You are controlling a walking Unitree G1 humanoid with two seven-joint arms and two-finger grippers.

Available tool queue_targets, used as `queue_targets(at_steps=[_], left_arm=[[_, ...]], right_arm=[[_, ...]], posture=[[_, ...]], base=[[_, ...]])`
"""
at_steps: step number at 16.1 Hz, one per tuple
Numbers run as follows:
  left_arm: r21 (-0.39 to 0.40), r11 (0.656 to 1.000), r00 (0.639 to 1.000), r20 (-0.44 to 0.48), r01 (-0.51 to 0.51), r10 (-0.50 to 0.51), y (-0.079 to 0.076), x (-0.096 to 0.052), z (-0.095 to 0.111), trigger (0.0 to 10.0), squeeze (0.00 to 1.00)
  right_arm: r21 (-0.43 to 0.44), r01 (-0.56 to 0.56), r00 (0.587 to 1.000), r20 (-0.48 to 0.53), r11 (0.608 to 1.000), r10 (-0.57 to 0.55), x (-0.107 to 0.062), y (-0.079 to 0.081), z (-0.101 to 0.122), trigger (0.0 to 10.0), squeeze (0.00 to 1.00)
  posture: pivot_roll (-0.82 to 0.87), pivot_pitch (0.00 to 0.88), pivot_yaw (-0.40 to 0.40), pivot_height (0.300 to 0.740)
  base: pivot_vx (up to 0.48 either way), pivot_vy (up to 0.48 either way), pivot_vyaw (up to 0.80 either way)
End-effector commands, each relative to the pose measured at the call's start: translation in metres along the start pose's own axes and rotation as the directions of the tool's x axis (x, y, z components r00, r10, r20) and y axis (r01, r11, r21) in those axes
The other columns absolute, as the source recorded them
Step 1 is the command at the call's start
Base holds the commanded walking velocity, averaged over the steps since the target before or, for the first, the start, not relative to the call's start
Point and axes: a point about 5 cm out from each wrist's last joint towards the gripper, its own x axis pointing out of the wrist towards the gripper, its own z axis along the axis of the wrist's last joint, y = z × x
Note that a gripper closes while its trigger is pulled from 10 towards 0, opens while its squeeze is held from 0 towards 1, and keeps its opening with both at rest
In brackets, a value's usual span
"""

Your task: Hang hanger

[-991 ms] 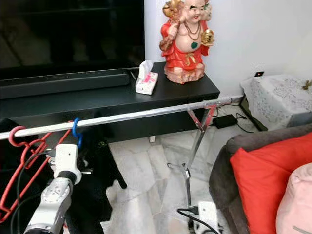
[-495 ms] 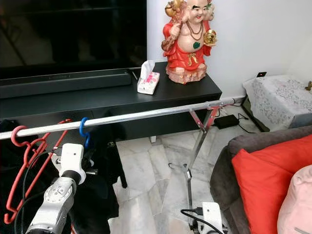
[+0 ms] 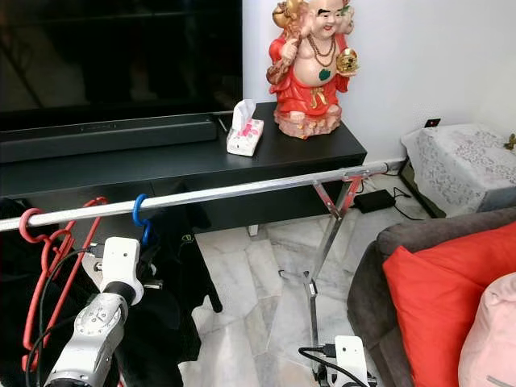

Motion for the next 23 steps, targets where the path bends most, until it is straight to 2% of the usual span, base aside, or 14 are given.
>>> queue_targets(at_steps=[1, 2, 9, 13, 17, 19, 20, 21, 22, 23], left_arm=[[-0.002, 1.0, 1.0, -0.008, 0.017, -0.017, -0.004, -0.002, -0.001, 10.0, 0.26], [-0.008, 1.0, 1.0, -0.004, 0.023, -0.023, -0.005, -0.002, -0.001, 10.0, 1.0], [-0.024, 0.999, 0.999, 0.014, 0.037, -0.037, -0.008, -0.005, 0.003, 10.0, 1.0], [-0.039, 0.999, 0.996, 0.083, 0.027, -0.024, -0.004, -0.01, 0.019, 10.0, 1.0], [-0.02, 0.998, 0.991, 0.121, 0.056, -0.053, -0.003, -0.022, 0.028, 10.0, 1.0], [0.001, 0.997, 0.986, 0.146, 0.082, -0.081, -0.002, -0.034, 0.035, 10.0, 1.0], [0.002, 0.997, 0.984, 0.159, 0.079, -0.078, -0.001, -0.04, 0.038, 10.0, 0.7], [0.004, 0.998, 0.984, 0.166, 0.069, -0.069, 0.002, -0.044, 0.041, 10.0, 0.27], [0.01, 0.998, 0.982, 0.177, 0.057, -0.058, 0.004, -0.049, 0.044, 10.0, 0.0], [0.016, 0.999, 0.981, 0.188, 0.046, -0.048, 0.005, -0.053, 0.046, 10.0, 0.0]], right_arm=[[-0.001, -0.002, 1.0, -0.004, 1.0, 0.002, -0.001, 0.0, -0.004, 10.0, 0.0], [-0.001, -0.002, 1.0, -0.005, 1.0, 0.002, -0.001, 0.001, -0.004, 10.0, 0.0], [0.002, -0.002, 1.0, -0.003, 1.0, 0.002, -0.001, 0.001, -0.004, 10.0, 0.0], [0.004, -0.003, 1.0, 0.005, 1.0, 0.003, 0.0, 0.002, -0.002, 10.0, 0.0], [0.003, -0.004, 1.0, 0.008, 1.0, 0.004, 0.0, 0.002, -0.001, 10.0, 0.0], [0.003, -0.003, 1.0, 0.01, 1.0, 0.003, 0.0, 0.0, 0.0, 10.0, 0.0], [0.004, -0.002, 1.0, 0.012, 1.0, 0.002, 0.0, -0.001, 0.0, 10.0, 0.0], [0.004, -0.001, 1.0, 0.012, 1.0, 0.001, 0.0, -0.001, 0.001, 10.0, 0.0], [0.004, -0.001, 1.0, 0.013, 1.0, 0.001, 0.0, 0.0, 0.001, 10.0, 0.0], [0.006, -0.001, 1.0, 0.015, 1.0, 0.001, 0.0, 0.0, 0.002, 10.0, 0.0]], posture=[[-0.08, 0.0, -0.036, 0.74], [-0.08, 0.0, -0.036, 0.74], [-0.08, 0.0, -0.034, 0.74], [-0.08, 0.0, -0.034, 0.74], [-0.07, 0.0, -0.033, 0.74], [-0.07, 0.0, -0.034, 0.74], [-0.07, 0.0, -0.035, 0.74], [-0.07, 0.0, -0.035, 0.74], [-0.07, 0.0, -0.035, 0.74], [-0.07, 0.0, -0.035, 0.74]], base=[[0.0, 0.0, 0.0], [0.0, 0.0, 0.0], [0.0, 0.0, 0.0], [0.0, 0.0, 0.0], [0.0, 0.0, 0.0], [0.0, 0.0, 0.0], [0.0, 0.0, 0.0], [0.0, 0.0, 0.0], [0.0, 0.0, 0.0], [0.0, 0.0, 0.0]])
